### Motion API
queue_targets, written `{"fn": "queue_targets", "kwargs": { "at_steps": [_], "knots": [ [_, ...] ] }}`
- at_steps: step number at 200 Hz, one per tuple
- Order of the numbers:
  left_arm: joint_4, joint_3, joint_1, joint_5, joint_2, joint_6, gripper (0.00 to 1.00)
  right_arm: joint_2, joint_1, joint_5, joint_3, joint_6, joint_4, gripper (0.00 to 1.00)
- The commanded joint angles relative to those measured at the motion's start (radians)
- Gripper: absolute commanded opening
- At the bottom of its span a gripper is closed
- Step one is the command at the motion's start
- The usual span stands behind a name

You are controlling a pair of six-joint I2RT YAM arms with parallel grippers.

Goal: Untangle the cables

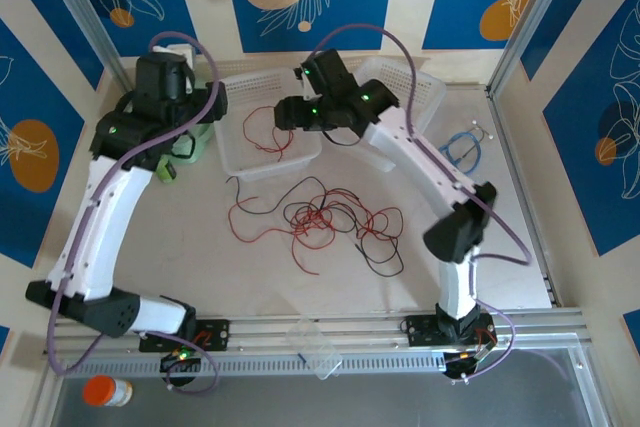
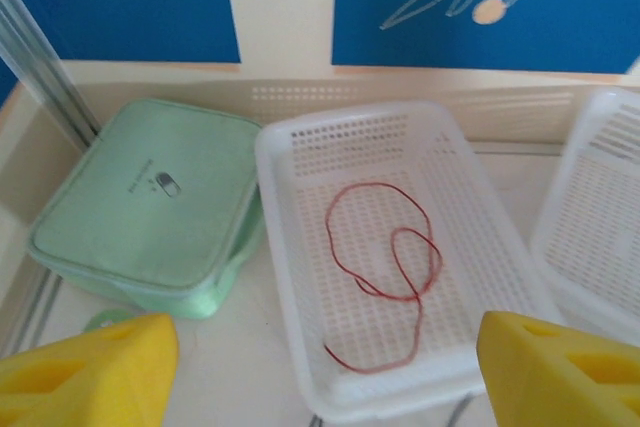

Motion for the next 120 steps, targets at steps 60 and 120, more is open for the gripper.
{"fn": "queue_targets", "kwargs": {
  "at_steps": [60,120],
  "knots": [
    [-0.160,-0.267,-0.015,0.434,-0.144,-0.119,1.00,-0.548,0.022,0.189,-0.700,0.218,-0.010,0.57],
    [-0.014,-0.460,-0.281,0.398,-0.027,-0.171,0.94,-0.635,0.009,0.133,-1.076,0.381,0.068,0.50]
  ]
}}
